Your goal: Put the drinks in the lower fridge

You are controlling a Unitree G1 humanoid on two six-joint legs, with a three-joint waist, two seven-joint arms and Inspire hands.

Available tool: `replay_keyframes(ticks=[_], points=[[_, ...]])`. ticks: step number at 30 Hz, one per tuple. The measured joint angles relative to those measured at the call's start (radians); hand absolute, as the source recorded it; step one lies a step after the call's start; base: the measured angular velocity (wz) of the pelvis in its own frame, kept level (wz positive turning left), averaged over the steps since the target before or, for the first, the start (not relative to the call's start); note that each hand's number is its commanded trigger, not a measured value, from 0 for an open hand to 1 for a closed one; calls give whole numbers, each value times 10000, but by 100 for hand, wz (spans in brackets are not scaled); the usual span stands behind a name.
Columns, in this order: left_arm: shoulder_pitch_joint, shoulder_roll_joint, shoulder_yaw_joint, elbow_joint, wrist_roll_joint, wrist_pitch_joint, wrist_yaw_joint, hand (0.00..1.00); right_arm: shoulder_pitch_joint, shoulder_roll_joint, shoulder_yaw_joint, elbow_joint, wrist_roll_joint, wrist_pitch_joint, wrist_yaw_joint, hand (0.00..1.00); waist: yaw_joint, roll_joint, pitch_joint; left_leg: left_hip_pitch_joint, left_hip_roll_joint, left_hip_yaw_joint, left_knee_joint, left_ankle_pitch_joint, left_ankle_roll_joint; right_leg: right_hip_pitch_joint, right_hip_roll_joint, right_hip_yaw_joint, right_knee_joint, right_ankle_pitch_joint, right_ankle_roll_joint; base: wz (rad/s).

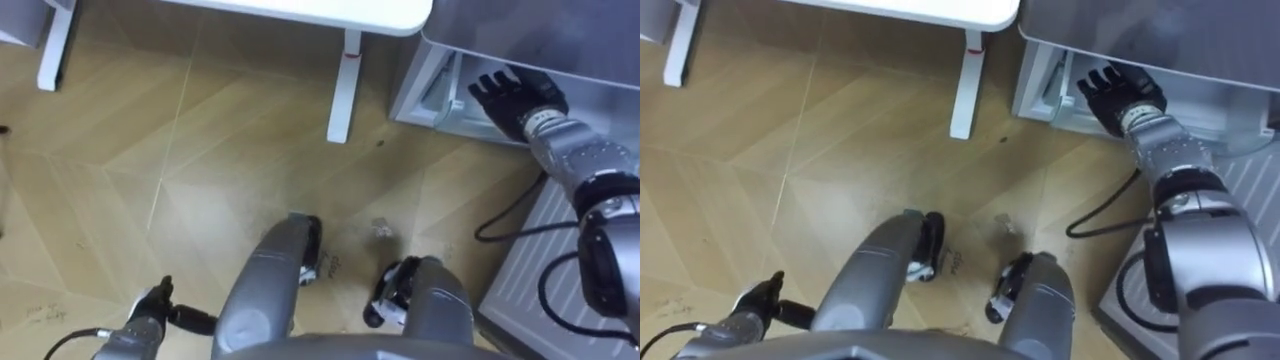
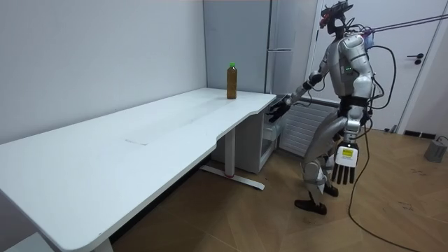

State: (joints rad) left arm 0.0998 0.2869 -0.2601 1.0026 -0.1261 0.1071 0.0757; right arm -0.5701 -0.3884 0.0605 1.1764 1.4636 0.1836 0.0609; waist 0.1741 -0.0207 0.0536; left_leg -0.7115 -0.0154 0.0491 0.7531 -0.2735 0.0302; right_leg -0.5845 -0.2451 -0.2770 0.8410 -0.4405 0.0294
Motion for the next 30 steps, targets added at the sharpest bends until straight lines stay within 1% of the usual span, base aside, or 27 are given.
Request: replay_keyframes(ticks=[4,6,9,11,13,14,15,16,17,18,19,21,22,23,24,25,26,27,30], points=[[-14,-5,234,22,39,34,-179,0,412,50,69,0,-184,55,238,0,-4,3,-2,693,-36,2,-447,3,1,699,55,-18,-514,90,81,0],[-26,-7,290,137,40,-23,-236,0,685,79,73,-5,-260,166,261,0,-6,8,-8,1184,-136,10,-783,19,5,1208,96,-48,-927,170,158,0],[-29,-17,316,241,67,-28,-249,0,974,188,74,-12,-271,192,261,0,-35,11,-13,1695,-118,16,-1043,25,16,1759,145,-124,-1395,313,210,-1],[-42,-36,491,290,109,-23,-249,0,1229,308,73,-12,-272,192,271,0,-56,1,-16,2123,-119,25,-1319,31,19,2203,188,-181,-1736,432,236,0],[-34,-80,784,293,103,-32,-234,0,1622,337,68,-172,-650,192,419,0,-104,-13,-41,2572,-127,25,-1689,78,36,2631,232,-235,-2202,526,308,0],[-11,-136,1021,339,111,-28,-227,0,1967,338,64,-450,-1067,200,599,0,-172,9,-67,2902,-123,26,-1923,111,35,2990,314,-266,-2552,670,322,-8],[70,-140,1141,402,110,-24,-221,0,2394,364,67,-734,-1351,235,769,0,-245,-3,-201,3199,-134,29,-2188,136,22,3398,424,-307,-2952,826,351,-9],[124,-159,1246,403,109,-30,-216,0,2647,376,67,-889,-1351,237,887,0,-271,-13,-248,3363,-132,29,-2337,171,19,3608,477,-327,-3176,901,367,-9],[271,-207,1396,354,108,-41,-205,0,3242,382,64,-1275,-1343,246,1134,0,-324,-46,-350,3791,-115,30,-2669,235,12,4040,590,-329,-3660,1102,399,-13],[426,-240,1423,368,108,-33,-191,0,3788,382,66,-1654,-1364,254,1403,0,-393,-93,-399,4259,-99,63,-2981,265,0,4500,692,-301,-4161,1267,425,-16],[514,-254,1423,365,109,-36,-192,0,4030,383,61,-1813,-1360,250,1537,0,-441,-98,-441,4449,-70,87,-3097,265,-2,4726,756,-292,-4403,1355,435,-22],[803,-324,1595,413,82,-14,-188,0,4757,403,57,-2232,-1470,191,2049,0,-643,-222,-581,5162,34,211,-3481,285,-35,5576,983,-261,-5250,1678,429,-20],[855,-338,1650,432,94,-19,-180,0,4939,416,54,-2319,-1599,125,2168,0,-674,-271,-595,5339,43,242,-3566,287,-39,5770,1016,-243,-5406,1705,434,-16],[919,-393,1737,484,104,-29,-174,0,5304,433,44,-2547,-1888,14,2393,0,-718,-336,-602,5621,88,286,-3628,285,-43,6116,1095,-222,-5670,1810,420,-14],[989,-454,1808,503,101,-20,-174,0,5563,479,53,-2566,-2068,-63,2705,0,-764,-385,-586,5873,145,328,-3689,279,-53,6428,1185,-203,-5895,1928,400,-14],[1032,-468,1810,497,102,-30,-174,0,5726,514,53,-2570,-2094,-89,2869,0,-809,-336,-556,5996,193,341,-3772,247,-109,6554,1253,-180,-6008,1979,381,-12],[1110,-471,1812,458,102,-36,-163,0,5970,642,52,-2568,-2165,-118,3024,0,-836,-412,-576,6130,238,344,-3856,229,-165,6685,1326,-140,-6131,2015,352,-14],[1188,-506,1810,472,107,-6,-148,0,6157,766,52,-2542,-2282,-110,3100,0,-849,-397,-577,6191,318,356,-3924,193,-219,6747,1421,-55,-6209,2094,313,-18],[1379,-639,1811,460,256,76,-137,0,6568,948,42,-2539,-2623,-131,3445,0,-934,-288,-564,6197,419,431,-3913,211,-267,6728,1506,31,-6220,2160,239,-13]])
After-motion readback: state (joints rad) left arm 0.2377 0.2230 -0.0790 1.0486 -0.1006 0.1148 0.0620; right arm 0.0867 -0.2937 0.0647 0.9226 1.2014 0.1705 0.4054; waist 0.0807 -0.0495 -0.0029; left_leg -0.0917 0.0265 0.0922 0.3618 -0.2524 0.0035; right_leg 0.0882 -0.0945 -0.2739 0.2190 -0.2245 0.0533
